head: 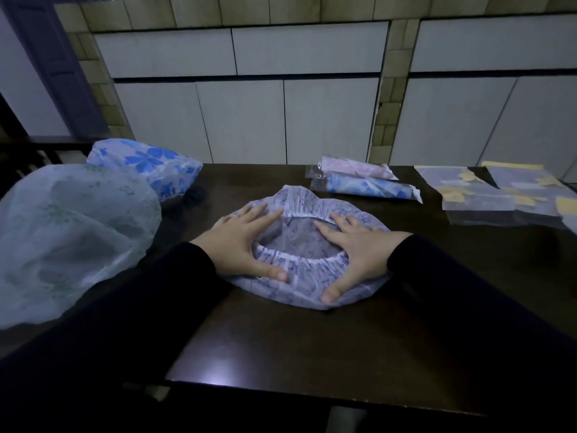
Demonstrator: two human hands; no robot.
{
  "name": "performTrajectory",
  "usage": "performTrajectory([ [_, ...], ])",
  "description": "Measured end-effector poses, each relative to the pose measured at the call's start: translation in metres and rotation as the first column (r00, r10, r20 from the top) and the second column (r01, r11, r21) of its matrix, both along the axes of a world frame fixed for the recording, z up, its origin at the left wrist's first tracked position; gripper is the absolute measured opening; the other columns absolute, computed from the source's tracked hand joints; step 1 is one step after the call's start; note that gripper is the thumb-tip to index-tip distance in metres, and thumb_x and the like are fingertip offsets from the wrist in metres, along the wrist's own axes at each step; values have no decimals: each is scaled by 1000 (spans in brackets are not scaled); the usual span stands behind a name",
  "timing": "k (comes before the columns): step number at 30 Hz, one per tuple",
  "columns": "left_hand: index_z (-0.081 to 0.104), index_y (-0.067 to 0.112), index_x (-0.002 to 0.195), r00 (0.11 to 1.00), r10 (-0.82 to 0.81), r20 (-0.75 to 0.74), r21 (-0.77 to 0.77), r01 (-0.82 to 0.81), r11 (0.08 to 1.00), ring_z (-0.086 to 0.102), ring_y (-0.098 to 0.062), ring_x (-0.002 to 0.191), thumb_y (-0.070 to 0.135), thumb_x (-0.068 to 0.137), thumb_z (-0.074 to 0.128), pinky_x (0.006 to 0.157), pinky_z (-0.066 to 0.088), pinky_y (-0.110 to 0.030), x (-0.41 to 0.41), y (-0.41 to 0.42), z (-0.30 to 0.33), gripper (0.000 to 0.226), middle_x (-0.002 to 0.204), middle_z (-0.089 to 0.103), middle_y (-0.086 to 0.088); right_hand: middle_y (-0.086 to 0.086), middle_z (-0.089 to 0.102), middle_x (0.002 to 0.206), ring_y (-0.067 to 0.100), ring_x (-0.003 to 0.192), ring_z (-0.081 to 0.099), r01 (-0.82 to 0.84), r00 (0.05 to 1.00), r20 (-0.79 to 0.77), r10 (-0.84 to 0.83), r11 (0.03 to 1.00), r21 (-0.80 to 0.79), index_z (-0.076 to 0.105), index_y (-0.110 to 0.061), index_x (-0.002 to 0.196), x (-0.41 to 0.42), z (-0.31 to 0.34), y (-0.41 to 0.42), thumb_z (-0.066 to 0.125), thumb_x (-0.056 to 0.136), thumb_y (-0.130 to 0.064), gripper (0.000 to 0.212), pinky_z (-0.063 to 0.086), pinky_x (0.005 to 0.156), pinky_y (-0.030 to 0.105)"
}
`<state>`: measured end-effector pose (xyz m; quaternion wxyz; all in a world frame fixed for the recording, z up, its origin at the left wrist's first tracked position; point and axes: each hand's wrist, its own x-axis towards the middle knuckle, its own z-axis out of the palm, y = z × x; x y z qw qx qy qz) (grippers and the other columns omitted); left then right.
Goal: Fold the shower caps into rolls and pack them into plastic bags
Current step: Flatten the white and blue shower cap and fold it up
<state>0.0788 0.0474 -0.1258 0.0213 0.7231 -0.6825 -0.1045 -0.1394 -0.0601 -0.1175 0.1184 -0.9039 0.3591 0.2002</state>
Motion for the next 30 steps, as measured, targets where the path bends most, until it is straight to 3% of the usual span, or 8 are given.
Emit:
performTrajectory([
  [6,46,37,138,990,101,-96,-348,-129,929,29,-12,141,82,63,36,113,26,-48,-9,2,26,88,152,34,11,5,-4,161,29,147,5,152,982,126,-139,983,-99,-7,-40,150,3,3,18,41,53,-97,122,18,114,45],
  [9,50,34,134,969,240,-55,-195,-247,949,38,-14,135,90,59,27,111,30,-45,-16,3,28,97,147,42,11,5,45,145,23,127,46,153,979,164,-118,962,-225,27,-31,149,6,13,32,17,57,-99,115,41,83,34],
  [12,43,35,138,957,249,145,-48,-245,968,36,-21,136,84,68,47,108,30,-46,-19,3,24,86,150,37,10,0,67,109,16,94,62,171,977,179,-112,917,-360,61,-22,119,7,24,39,16,64,-96,103,44,65,29],
  [17,41,38,140,948,222,230,-205,-176,963,33,-20,137,53,83,61,107,28,-45,-18,1,28,61,153,31,10,3,63,107,21,99,58,222,865,497,66,839,-497,65,-21,107,17,22,21,41,96,-47,37,44,79,35],
  [20,47,30,134,941,205,268,-387,-90,918,42,-22,130,34,91,53,99,36,-40,-30,-4,18,44,148,39,7,3,53,126,23,118,47,92,852,491,180,872,-480,59,-19,123,28,9,0,41,95,-22,34,34,96,40],
  [23,45,19,132,968,186,167,-394,-107,913,40,-20,131,45,97,38,99,37,-40,-38,-13,-1,44,144,42,2,5,41,146,24,135,34,44,923,362,132,898,-439,40,-14,141,34,-6,-9,36,99,-27,44,25,107,45],
  [27,10,25,152,942,328,65,-36,-326,945,5,-14,147,75,86,17,115,14,-51,-17,-15,-13,83,161,4,6,1,8,161,30,147,8,120,966,255,-40,945,-305,7,-28,153,29,-25,-10,22,98,-54,63,7,114,56],
  [30,1,25,153,914,402,56,16,-403,915,1,-17,148,81,78,10,116,9,-53,-7,-16,-12,94,161,-5,5,1,3,161,34,146,6,174,969,221,-112,943,-285,3,-36,152,27,-27,-6,19,93,-66,68,2,113,60],
])
